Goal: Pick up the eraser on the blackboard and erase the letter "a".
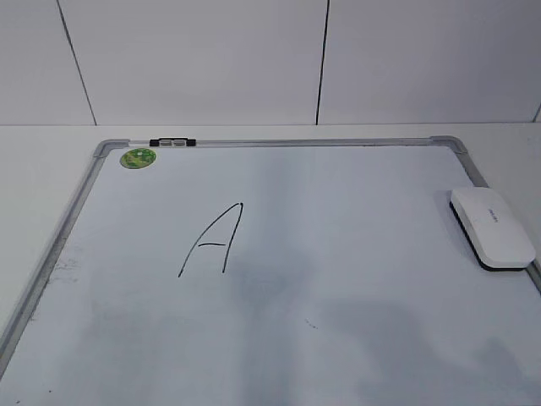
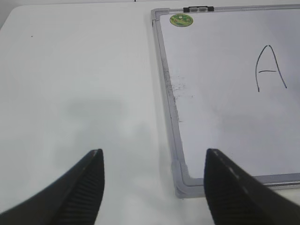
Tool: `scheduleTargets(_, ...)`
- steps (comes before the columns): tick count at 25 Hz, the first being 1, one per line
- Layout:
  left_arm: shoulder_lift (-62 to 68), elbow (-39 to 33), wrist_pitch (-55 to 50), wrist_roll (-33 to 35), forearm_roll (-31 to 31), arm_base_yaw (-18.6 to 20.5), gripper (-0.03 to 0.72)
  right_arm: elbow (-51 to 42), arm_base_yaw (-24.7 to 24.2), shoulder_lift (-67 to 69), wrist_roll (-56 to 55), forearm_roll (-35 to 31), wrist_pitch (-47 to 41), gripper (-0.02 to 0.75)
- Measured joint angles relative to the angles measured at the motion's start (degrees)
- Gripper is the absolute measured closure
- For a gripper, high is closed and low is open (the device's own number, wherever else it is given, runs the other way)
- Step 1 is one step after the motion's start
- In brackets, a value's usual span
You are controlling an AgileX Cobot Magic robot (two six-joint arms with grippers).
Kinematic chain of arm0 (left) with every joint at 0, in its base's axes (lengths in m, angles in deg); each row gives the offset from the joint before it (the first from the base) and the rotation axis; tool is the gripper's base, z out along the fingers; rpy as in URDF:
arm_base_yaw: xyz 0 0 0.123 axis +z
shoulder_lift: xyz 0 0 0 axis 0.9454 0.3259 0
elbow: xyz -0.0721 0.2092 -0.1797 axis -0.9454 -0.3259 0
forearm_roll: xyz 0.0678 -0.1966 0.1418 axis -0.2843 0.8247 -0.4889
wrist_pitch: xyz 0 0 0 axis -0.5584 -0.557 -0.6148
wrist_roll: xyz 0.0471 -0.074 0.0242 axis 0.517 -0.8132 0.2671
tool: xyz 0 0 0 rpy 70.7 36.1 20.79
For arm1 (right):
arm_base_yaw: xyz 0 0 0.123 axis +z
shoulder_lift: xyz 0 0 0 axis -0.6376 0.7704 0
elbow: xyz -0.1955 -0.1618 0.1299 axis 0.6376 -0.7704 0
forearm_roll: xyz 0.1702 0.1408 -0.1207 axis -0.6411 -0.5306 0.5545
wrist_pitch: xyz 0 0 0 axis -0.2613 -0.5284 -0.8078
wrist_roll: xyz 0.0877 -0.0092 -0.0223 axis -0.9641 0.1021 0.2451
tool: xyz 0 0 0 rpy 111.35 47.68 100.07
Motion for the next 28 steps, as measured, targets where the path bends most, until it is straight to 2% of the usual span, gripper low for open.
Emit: scheduleTargets(28,0.00,0.00,0.00,0.00,0.00,0.00,0.191,0.00,0.00,0.00,0.00,0.00,0.00,0.170)
